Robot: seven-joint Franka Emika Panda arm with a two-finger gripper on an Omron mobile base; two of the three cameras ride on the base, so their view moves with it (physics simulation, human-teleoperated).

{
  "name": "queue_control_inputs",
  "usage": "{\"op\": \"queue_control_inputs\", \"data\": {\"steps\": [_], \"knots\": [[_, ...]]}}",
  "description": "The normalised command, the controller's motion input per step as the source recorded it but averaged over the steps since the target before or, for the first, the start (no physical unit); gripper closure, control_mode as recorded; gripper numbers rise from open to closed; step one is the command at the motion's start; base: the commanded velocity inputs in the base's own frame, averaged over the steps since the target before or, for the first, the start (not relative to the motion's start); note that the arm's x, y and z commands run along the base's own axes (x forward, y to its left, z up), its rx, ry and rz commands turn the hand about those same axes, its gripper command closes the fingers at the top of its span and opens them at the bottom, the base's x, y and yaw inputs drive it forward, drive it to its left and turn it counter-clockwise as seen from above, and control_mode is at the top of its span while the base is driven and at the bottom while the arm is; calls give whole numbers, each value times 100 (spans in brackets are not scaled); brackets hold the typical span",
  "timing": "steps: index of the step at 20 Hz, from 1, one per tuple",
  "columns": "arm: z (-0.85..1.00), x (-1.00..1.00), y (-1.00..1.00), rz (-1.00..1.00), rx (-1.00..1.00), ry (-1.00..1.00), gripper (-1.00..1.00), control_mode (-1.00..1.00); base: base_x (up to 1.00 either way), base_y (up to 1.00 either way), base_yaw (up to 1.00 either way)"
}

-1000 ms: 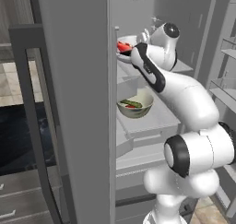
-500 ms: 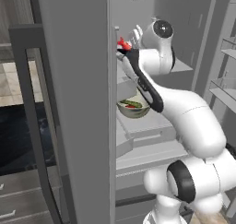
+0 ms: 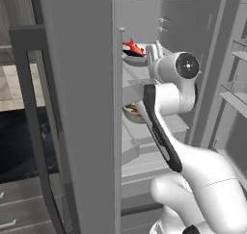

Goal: Place the bowl with the bell pepper and squash on the second highest shelf of the fridge. Place the bowl with the fishs on the top shelf of the fridge.

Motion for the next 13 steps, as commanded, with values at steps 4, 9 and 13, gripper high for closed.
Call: {"op": "queue_control_inputs", "data": {"steps": [4, 9, 13], "knots": [[21, -100, -23, -5, 19, 0, -100, -100, 0, 0, 0], [39, -100, -45, -4, 14, -2, -100, -100, 0, 0, 0], [46, -100, -44, -7, 4, -19, -100, -100, 0, 0, 0]]}}
